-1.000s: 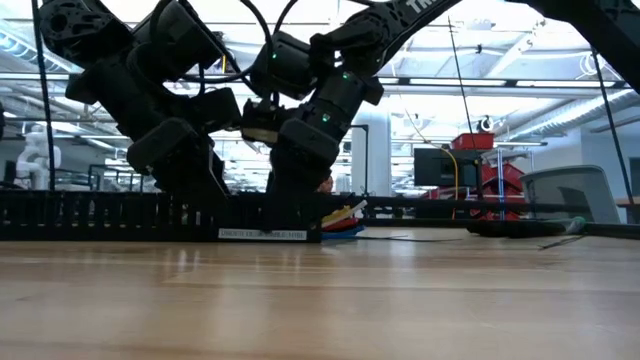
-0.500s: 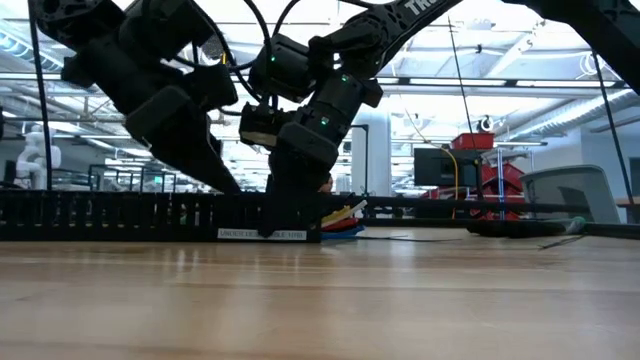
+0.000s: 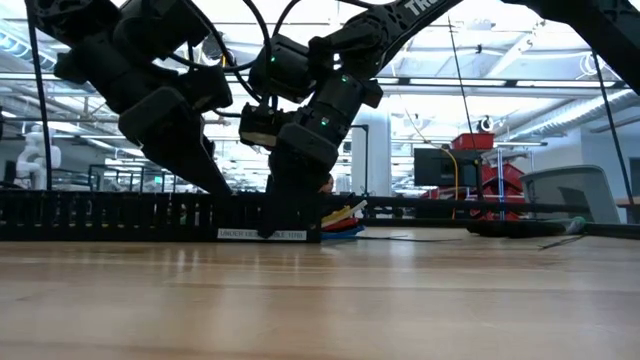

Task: Ziptie cables
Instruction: Close the cable duct

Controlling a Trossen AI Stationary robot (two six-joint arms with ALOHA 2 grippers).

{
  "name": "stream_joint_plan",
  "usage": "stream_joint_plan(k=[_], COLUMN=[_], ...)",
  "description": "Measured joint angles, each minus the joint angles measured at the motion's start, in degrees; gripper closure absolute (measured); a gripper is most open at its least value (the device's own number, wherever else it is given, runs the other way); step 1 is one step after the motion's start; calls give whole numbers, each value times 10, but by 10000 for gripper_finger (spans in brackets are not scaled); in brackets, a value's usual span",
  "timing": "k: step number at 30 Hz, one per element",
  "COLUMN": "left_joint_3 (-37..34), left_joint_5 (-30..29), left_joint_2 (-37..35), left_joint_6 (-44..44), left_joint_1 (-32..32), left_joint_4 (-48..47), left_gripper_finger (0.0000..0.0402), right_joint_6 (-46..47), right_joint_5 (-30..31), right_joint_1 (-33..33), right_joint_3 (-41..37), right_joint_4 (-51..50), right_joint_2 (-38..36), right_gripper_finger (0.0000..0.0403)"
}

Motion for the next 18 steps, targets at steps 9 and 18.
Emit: stream_joint_plan(k=[9, 18], left_joint_3=[-2, -2], left_joint_5=[32, 8], left_joint_2=[32, 32], left_joint_6=[-14, -14], left_joint_1=[0, 0], left_joint_4=[39, 28], left_gripper_finger=[100, 100], right_joint_6=[-1, -1], right_joint_5=[-1, 0], right_joint_1=[0, 0], right_joint_3=[0, -1], right_joint_4=[2, 3], right_joint_2=[0, 0], right_gripper_finger=[147, 147])
